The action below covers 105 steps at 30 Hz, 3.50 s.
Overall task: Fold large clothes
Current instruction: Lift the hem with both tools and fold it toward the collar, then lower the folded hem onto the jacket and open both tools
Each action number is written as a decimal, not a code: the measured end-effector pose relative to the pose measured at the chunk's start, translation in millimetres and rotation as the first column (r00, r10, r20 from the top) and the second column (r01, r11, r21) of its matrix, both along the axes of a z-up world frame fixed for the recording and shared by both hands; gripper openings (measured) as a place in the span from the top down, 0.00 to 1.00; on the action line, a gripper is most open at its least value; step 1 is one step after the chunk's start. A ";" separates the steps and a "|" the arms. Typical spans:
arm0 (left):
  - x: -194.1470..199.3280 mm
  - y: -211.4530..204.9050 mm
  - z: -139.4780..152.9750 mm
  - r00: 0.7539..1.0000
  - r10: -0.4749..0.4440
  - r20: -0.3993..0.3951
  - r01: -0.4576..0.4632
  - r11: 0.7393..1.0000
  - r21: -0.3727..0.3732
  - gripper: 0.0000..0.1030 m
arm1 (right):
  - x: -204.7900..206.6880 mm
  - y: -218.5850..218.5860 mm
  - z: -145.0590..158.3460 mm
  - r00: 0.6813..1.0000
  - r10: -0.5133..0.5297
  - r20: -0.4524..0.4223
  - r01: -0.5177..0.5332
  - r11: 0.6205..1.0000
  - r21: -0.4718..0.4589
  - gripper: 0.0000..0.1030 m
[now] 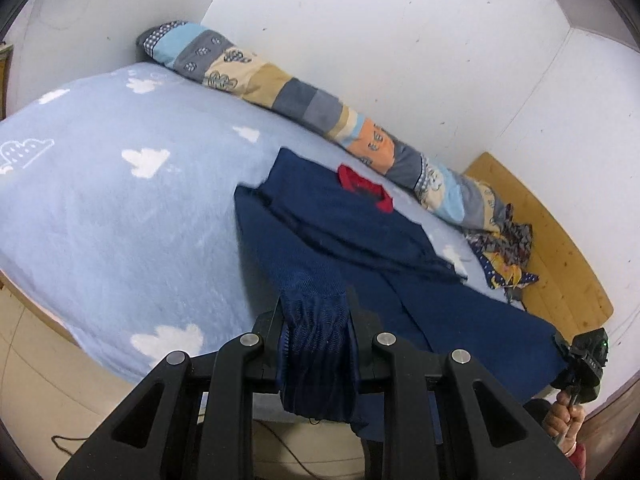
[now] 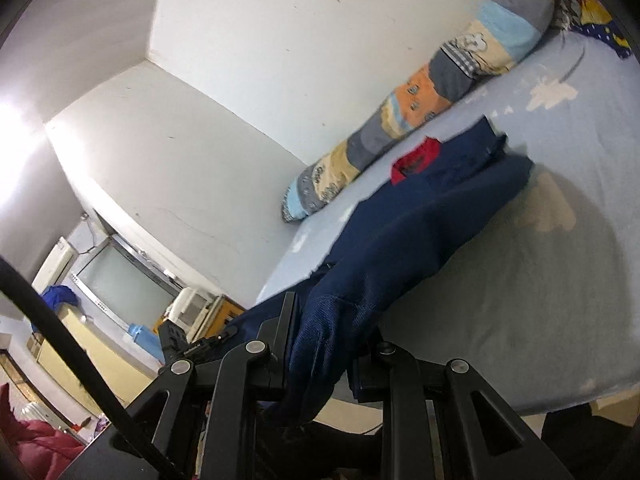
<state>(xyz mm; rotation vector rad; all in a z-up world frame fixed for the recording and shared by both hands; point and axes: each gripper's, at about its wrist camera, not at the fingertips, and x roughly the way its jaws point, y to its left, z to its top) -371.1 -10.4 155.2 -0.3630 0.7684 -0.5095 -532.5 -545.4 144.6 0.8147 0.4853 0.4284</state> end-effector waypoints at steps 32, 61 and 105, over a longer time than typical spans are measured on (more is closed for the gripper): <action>427.9 -182.7 8.0 0.988 0.103 -0.114 -0.082 0.981 0.177 0.77 | 353.1 -132.1 22.6 0.968 -0.189 -0.166 0.181 0.982 -0.058 0.78; 544.5 -117.3 -99.7 0.839 0.054 -0.542 -0.234 0.934 -0.270 0.26 | 471.1 -135.1 -111.4 0.899 -0.309 -0.309 0.237 0.939 -0.249 0.36; 299.7 -155.9 -116.9 0.994 0.083 -0.068 -0.043 0.887 0.460 0.13 | 326.7 -63.5 -98.5 0.858 -0.195 -0.474 0.022 0.938 -0.346 0.51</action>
